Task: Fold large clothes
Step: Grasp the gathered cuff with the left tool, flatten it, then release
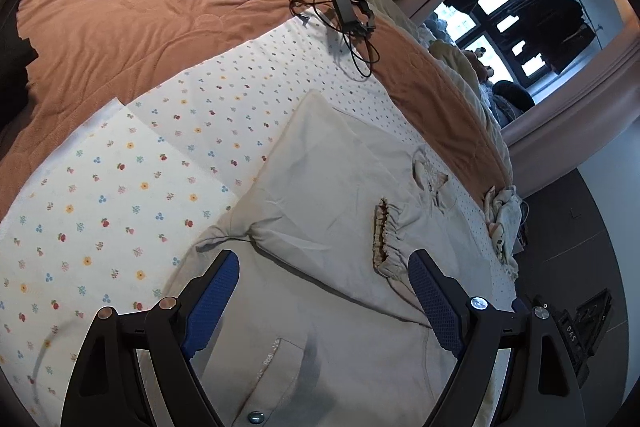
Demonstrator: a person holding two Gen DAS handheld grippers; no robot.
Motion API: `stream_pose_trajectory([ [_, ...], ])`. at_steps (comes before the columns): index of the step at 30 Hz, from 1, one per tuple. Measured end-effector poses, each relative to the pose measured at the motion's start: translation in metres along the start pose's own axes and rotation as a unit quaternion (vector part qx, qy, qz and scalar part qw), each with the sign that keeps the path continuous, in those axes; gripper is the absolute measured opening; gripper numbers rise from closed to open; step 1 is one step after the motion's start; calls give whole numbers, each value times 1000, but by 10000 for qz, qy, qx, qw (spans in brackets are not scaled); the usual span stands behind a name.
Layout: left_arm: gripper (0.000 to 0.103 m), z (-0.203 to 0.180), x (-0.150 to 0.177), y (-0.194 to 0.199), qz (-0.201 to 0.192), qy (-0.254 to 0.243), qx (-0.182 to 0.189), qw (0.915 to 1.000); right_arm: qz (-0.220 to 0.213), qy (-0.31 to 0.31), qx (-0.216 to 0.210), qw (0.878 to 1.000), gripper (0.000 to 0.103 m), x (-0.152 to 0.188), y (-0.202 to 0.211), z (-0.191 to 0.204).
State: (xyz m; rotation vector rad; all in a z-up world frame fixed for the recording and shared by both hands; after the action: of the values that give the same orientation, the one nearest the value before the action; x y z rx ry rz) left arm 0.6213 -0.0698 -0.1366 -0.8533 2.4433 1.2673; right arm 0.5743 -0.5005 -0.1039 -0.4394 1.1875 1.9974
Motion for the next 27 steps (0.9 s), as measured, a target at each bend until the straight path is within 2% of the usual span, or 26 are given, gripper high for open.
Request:
stream_pose_trajectory([
  [5, 87, -28, 9, -11, 63, -235, 98, 9997, 15, -107, 726, 9973, 65, -5, 27, -47],
  [9, 87, -49, 18, -22, 112, -628, -19, 9980, 103, -770, 966, 9923, 65, -8, 46, -104],
  [17, 87, -69, 29, -42, 193, -854, -164, 9960, 70, -1787, 1159, 9770, 65, -5, 81, -216],
  [22, 87, -80, 34, -58, 234, -899, -212, 9955, 148, -2014, 1093, 9733, 65, 0, 86, -252],
  [27, 87, -93, 39, -79, 238, -961, -309, 9946, 382, -2296, 763, 9695, 65, 10, 72, -273],
])
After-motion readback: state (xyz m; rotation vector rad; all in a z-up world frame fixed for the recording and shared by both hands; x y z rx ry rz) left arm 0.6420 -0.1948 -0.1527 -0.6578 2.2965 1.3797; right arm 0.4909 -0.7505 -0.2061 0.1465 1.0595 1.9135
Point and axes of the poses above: each gripper's, at about its wrist camera, not at the fingertips, and y roughly against the way its jaws point, z to its left, x to its underside, the point moved 5 cm from there along -y, roughly the way its jaws point, and after that the axes turned 3 degrees about -y, right-handed, at the moved point
